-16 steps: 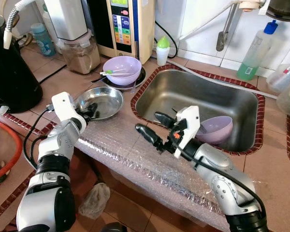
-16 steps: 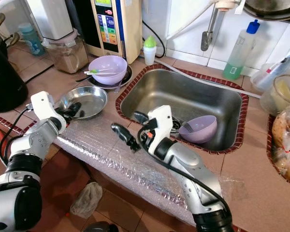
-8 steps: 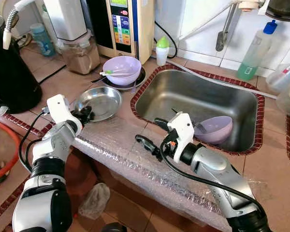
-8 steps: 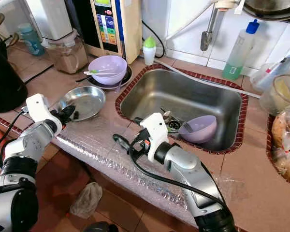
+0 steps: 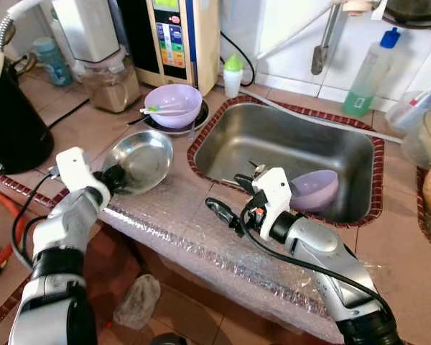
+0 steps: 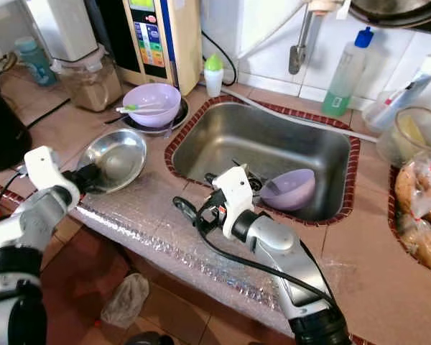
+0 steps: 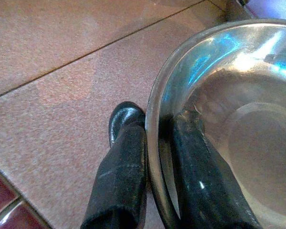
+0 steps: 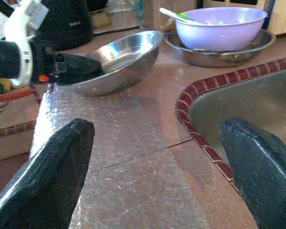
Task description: Kitchen organization
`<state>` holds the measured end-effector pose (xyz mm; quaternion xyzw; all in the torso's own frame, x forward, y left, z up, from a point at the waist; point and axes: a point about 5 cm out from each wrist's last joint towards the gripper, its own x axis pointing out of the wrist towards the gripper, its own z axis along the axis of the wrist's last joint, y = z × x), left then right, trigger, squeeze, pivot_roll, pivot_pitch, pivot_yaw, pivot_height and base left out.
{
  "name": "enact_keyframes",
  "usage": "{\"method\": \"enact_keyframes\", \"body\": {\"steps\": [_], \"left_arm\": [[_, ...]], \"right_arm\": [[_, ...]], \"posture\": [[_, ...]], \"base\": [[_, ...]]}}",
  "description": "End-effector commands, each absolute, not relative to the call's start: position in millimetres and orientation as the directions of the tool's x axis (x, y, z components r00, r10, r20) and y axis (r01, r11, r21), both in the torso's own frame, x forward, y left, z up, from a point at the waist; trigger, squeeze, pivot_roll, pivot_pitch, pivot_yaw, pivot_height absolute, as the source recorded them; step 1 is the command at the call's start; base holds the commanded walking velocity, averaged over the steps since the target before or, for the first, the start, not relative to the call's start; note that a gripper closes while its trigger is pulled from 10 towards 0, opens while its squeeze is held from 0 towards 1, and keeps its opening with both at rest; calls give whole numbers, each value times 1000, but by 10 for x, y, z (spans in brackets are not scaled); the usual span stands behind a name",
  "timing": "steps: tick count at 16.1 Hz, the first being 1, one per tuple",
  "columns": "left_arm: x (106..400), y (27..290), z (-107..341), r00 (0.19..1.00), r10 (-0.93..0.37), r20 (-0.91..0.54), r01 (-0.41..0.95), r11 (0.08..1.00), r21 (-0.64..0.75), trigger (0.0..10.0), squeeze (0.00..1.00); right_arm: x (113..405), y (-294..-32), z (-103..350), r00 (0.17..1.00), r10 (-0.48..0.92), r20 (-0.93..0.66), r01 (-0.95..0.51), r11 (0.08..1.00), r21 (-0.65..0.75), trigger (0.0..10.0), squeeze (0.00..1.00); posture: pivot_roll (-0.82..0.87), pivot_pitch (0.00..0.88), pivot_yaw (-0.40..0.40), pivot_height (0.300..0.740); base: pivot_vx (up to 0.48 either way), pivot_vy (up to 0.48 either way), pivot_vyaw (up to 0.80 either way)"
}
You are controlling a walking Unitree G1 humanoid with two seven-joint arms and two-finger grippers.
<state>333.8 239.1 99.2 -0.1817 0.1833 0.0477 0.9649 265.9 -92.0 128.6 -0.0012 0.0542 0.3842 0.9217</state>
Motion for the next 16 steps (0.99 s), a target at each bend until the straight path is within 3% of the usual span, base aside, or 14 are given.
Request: {"method": "enact_keyframes", "body": {"steps": [1, 7, 9, 16], "left_arm": [[3213, 2427, 802, 887, 34, -460, -186, 939, -289, 0, 0], [3010, 2283, 705, 908, 31, -417, -155, 951, -266, 0, 0], [3036, 2107, 876, 961, 2, -277, -71, 968, -241, 0, 0], [3052, 1835, 1118, 992, -95, -83, 75, 975, -210, 0, 0]], "right_arm": [[2678, -947, 1271, 712, 694, -108, -696, 717, 21, 10000, 0], [2772, -950, 1278, 761, 645, -67, -647, 762, -11, 10000, 0], [2779, -934, 1265, 764, 643, -55, -643, 766, 14, 10000, 0], [2897, -1027, 1260, 819, 573, -41, -561, 812, 159, 10000, 0]], "posture": [[-25, 23, 72, 740], [-22, 24, 57, 740], [-17, 17, 59, 740], [-13, 6, 56, 740]], "base": [[0, 0, 0], [0, 0, 0], [0, 0, 0], [0, 0, 0]]}}
